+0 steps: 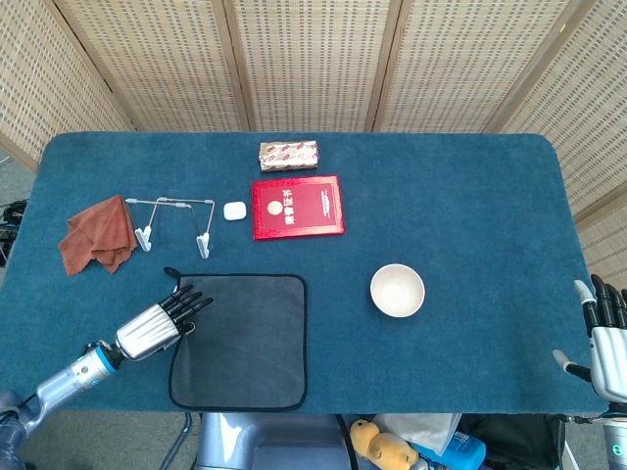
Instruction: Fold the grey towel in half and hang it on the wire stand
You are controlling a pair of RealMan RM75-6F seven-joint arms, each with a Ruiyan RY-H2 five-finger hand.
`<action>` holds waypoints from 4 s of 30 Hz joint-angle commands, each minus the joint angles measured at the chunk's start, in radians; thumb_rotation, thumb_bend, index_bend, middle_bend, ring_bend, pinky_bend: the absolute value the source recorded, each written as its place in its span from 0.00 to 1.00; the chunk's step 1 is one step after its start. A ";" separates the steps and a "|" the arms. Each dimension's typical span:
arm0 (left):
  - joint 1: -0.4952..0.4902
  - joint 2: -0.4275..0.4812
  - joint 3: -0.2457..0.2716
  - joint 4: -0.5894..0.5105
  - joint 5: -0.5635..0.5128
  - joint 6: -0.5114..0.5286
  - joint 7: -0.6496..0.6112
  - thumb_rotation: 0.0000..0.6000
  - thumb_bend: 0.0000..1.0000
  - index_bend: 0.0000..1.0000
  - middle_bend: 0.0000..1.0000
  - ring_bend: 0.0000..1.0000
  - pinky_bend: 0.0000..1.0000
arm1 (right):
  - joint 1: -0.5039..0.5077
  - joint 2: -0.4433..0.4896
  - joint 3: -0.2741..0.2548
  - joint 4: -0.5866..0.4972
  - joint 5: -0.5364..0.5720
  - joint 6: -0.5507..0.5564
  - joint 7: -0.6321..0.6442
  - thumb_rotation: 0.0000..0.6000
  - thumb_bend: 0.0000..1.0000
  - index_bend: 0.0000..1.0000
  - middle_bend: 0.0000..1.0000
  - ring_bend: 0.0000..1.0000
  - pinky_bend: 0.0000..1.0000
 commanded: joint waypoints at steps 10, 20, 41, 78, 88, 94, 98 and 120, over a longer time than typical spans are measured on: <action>-0.024 0.004 -0.010 -0.012 -0.004 0.050 0.016 1.00 0.57 0.65 0.00 0.00 0.00 | 0.000 0.006 -0.001 -0.003 -0.001 -0.002 0.014 1.00 0.00 0.00 0.00 0.00 0.00; -0.106 -0.032 -0.017 -0.065 0.007 0.053 0.060 1.00 0.57 0.65 0.00 0.00 0.00 | 0.000 0.014 0.000 -0.007 -0.004 -0.002 0.032 1.00 0.00 0.00 0.00 0.00 0.00; -0.257 -0.132 -0.053 -0.138 0.006 -0.045 0.115 1.00 0.56 0.65 0.00 0.00 0.00 | 0.002 0.028 0.005 -0.001 0.011 -0.016 0.074 1.00 0.00 0.00 0.00 0.00 0.00; -0.352 -0.231 -0.063 -0.118 0.000 -0.140 0.189 1.00 0.54 0.56 0.00 0.00 0.00 | 0.008 0.031 0.012 0.008 0.039 -0.036 0.088 1.00 0.00 0.00 0.00 0.00 0.00; -0.358 -0.232 -0.081 -0.137 -0.017 -0.122 0.178 1.00 0.39 0.00 0.00 0.00 0.00 | 0.007 0.034 0.011 0.005 0.037 -0.035 0.094 1.00 0.00 0.00 0.00 0.00 0.00; -0.361 -0.205 -0.110 -0.167 -0.042 -0.089 0.155 1.00 0.38 0.00 0.00 0.00 0.00 | 0.005 0.036 0.010 0.005 0.035 -0.032 0.100 1.00 0.00 0.00 0.00 0.00 0.00; -0.368 -0.160 -0.125 -0.204 -0.050 -0.063 0.152 1.00 0.37 0.00 0.00 0.00 0.00 | 0.003 0.038 0.010 0.004 0.032 -0.029 0.104 1.00 0.00 0.00 0.00 0.00 0.00; -0.382 0.313 -0.290 -0.954 -0.395 -0.538 0.382 1.00 0.38 0.08 0.00 0.00 0.00 | 0.001 0.042 0.002 -0.006 0.016 -0.024 0.102 1.00 0.00 0.00 0.00 0.00 0.00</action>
